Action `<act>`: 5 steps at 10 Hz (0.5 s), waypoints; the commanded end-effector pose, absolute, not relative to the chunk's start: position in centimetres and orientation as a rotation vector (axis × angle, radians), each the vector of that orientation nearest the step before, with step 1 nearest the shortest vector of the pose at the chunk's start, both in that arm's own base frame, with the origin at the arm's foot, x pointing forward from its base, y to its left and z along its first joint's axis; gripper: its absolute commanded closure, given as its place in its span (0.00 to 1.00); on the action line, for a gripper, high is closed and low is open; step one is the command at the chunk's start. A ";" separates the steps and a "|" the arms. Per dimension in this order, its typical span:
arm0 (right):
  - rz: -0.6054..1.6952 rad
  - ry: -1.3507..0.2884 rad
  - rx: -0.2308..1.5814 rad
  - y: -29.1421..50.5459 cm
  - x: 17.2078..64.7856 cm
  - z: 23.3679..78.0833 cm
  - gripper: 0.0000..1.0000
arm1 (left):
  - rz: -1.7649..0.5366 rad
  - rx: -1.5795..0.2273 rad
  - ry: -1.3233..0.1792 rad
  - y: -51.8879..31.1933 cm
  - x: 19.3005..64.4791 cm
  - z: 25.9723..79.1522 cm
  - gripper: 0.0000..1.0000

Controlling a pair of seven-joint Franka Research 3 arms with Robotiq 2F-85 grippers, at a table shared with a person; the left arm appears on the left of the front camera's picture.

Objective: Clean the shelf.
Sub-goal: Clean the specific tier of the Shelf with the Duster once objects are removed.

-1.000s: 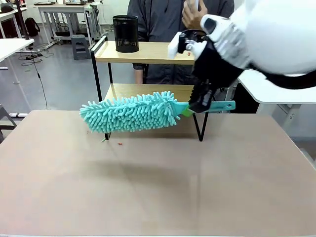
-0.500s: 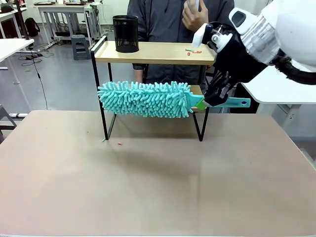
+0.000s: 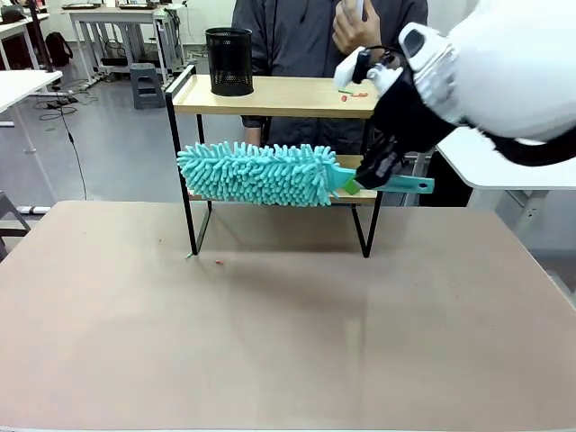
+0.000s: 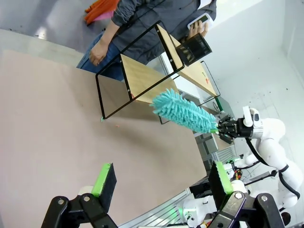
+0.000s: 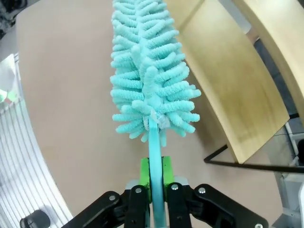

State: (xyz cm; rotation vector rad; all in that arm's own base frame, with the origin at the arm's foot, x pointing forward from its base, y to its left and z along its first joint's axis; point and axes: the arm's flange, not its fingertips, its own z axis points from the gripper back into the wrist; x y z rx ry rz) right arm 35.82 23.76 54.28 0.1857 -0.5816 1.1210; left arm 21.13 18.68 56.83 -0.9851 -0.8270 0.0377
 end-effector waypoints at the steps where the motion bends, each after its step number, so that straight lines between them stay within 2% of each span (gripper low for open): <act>1: 1.078 -0.592 0.123 26.4 38.2 54.0 0.87 | 0.023 -0.985 -0.845 18.4 21.3 57.0 0.00; 5: 1.046 -0.576 0.066 27.8 39.4 52.6 0.87 | 0.023 -0.985 -0.845 18.4 21.3 57.0 0.00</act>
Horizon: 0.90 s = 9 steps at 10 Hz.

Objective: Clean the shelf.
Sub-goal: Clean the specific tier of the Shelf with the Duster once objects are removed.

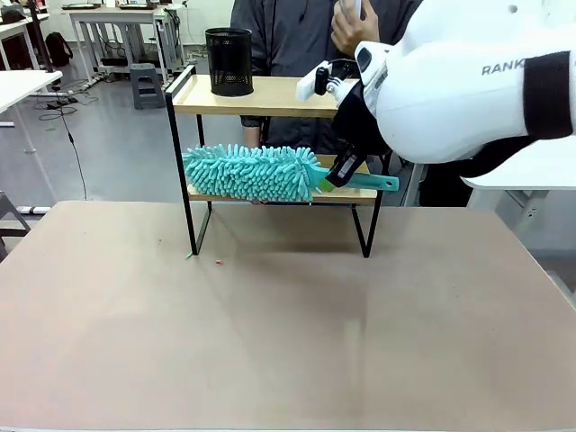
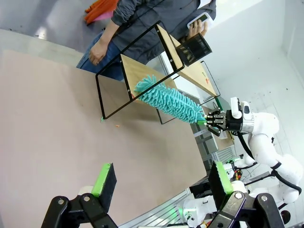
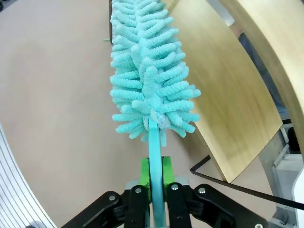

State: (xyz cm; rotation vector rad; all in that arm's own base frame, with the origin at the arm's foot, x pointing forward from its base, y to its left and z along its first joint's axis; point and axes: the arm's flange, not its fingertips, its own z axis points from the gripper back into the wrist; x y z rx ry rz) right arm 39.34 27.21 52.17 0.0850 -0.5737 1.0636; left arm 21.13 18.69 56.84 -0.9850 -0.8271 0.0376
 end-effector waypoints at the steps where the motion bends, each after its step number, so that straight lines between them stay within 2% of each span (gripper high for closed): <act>1: 1.071 -0.547 0.068 28.2 39.5 52.1 0.87 | 0.023 -0.985 -0.845 18.4 21.3 57.0 0.00; 3: 1.154 -0.501 0.080 29.0 39.1 51.6 0.87 | 0.023 -0.985 -0.845 18.4 21.3 57.0 0.00; 6: 1.287 -0.511 0.226 27.9 38.3 52.6 0.87 | 0.023 -0.985 -0.845 18.4 21.3 57.0 0.00; 9: 1.365 -0.442 0.341 25.8 37.3 52.7 0.87 | 0.023 -0.985 -0.845 18.4 21.3 57.0 0.00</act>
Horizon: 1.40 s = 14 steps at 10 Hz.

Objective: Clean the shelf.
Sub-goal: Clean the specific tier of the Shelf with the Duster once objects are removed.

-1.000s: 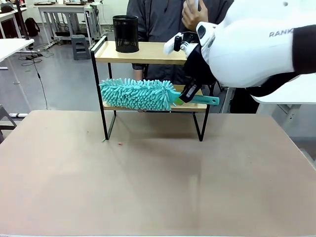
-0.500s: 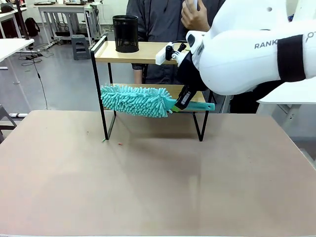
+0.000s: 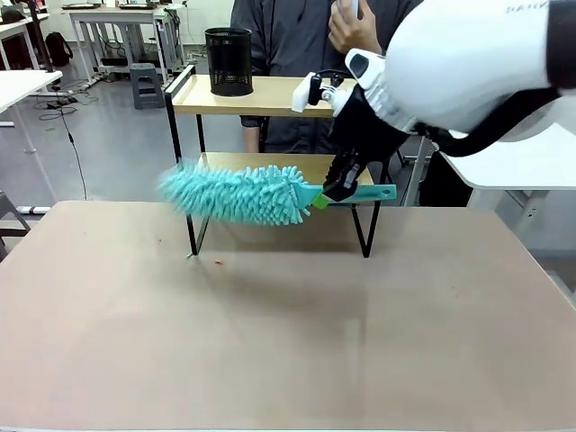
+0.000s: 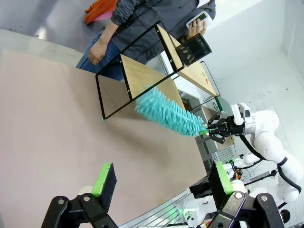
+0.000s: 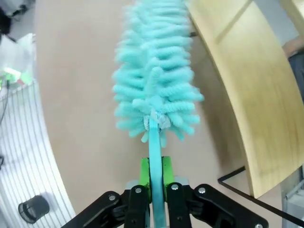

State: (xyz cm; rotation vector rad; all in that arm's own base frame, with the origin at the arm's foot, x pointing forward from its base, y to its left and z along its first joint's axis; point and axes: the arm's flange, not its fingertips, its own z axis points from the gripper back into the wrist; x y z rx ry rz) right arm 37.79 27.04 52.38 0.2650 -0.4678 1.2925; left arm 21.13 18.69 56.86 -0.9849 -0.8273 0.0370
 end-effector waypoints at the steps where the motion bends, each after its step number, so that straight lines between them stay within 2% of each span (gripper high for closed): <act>1: 1.426 -0.415 0.408 25.0 36.7 52.9 0.87 | 0.023 -0.985 -0.845 18.4 21.3 57.0 0.00; 3: 1.453 -0.404 0.408 23.8 36.2 53.6 0.87 | 0.023 -0.985 -0.845 18.4 21.3 57.0 0.00; 8: 1.357 -0.422 0.395 20.1 34.8 55.4 0.87 | 0.023 -0.985 -0.845 18.4 21.3 57.0 0.00; 10: 1.120 -0.489 0.446 10.8 30.3 59.5 0.87 | 0.023 -0.985 -0.845 18.4 21.3 57.0 0.00; 11: 0.880 -0.509 0.417 4.5 26.9 60.7 0.87 | 0.023 -0.985 -0.845 18.4 21.3 57.0 0.00; 12: 0.672 -0.492 0.371 -0.2 23.9 60.3 0.87 | 0.023 -0.985 -0.845 18.4 21.3 57.0 0.00; 14: 0.400 -0.522 0.454 -6.8 19.0 57.5 0.87 | 0.023 -0.985 -0.845 18.4 21.3 57.0 0.00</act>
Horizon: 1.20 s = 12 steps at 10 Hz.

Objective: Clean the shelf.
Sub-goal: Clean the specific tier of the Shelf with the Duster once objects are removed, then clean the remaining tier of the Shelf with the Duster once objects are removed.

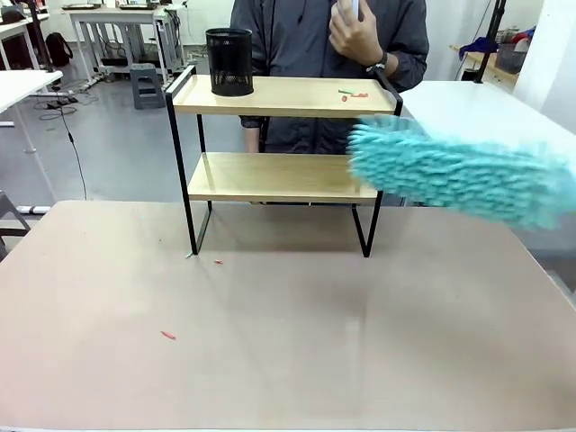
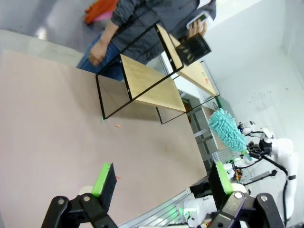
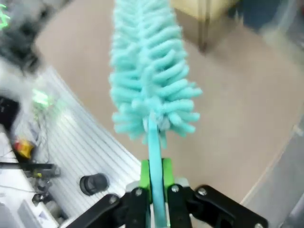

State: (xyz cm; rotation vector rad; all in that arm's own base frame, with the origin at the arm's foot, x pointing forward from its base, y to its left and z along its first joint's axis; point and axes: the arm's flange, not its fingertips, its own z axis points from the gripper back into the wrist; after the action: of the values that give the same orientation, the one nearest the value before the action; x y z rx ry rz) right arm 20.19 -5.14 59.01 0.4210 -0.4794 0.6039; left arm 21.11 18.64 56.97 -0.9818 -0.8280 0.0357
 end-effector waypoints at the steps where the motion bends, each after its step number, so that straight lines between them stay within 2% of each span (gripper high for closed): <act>1: 0.268 -0.497 0.440 -8.8 17.4 55.4 0.87 | 0.023 -0.985 -0.845 18.4 21.3 57.0 0.00; 3: 0.071 -0.496 0.358 -9.4 16.6 52.4 0.87 | 0.023 -0.985 -0.845 18.4 21.3 57.0 0.00; 4: 0.282 -0.478 0.428 -11.0 16.6 56.4 0.87 | 0.023 -0.985 -0.845 18.4 21.3 57.0 0.00; 12: 0.282 -0.478 0.428 -11.0 16.6 56.4 0.87 | 0.023 -0.985 -0.845 18.4 21.3 57.0 0.00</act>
State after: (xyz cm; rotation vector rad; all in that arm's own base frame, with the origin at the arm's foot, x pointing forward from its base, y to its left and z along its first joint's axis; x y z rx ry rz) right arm 16.93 -10.78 56.43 0.4258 -0.4657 0.2679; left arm 21.12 18.64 56.96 -0.9813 -0.8274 0.0364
